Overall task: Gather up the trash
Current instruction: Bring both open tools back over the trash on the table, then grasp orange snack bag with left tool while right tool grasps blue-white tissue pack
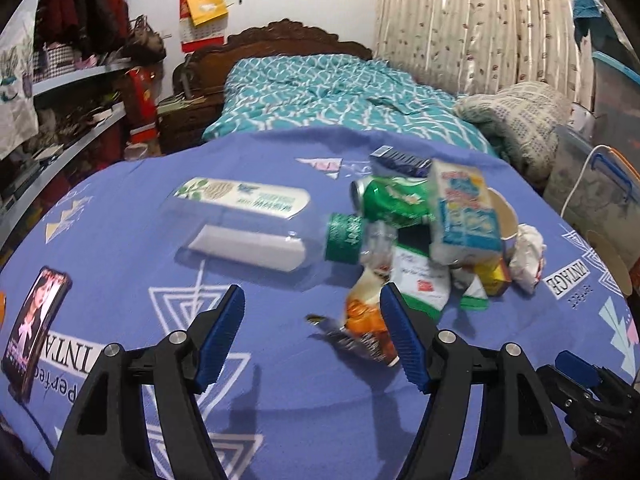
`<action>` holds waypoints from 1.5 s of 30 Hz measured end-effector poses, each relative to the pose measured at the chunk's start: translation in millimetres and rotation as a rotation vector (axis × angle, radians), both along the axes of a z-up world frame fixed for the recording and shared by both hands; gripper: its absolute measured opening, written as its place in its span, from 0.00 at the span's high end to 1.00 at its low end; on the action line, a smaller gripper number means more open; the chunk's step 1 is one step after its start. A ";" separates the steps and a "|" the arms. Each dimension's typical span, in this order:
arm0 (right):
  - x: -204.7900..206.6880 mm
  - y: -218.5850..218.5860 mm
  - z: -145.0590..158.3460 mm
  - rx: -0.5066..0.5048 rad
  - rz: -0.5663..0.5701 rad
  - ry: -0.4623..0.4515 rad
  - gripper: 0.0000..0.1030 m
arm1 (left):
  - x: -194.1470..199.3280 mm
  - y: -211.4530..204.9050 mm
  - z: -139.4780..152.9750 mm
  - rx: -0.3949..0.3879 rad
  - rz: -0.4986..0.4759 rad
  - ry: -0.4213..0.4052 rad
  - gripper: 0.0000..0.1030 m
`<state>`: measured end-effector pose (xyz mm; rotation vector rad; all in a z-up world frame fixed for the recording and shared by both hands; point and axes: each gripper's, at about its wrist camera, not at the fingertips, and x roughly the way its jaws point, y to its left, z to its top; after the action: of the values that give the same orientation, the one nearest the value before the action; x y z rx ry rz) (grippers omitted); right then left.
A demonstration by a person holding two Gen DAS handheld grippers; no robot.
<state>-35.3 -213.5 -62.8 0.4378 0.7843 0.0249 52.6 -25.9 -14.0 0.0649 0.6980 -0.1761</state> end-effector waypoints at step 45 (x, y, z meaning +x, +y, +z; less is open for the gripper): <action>-4.1 17.4 -7.1 0.058 0.087 0.009 0.08 | -12.0 30.5 -40.9 0.013 0.072 0.204 0.18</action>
<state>-39.4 -196.0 -69.9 0.4586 0.8125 0.1276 40.6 4.6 -54.9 0.0344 0.9038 -0.1100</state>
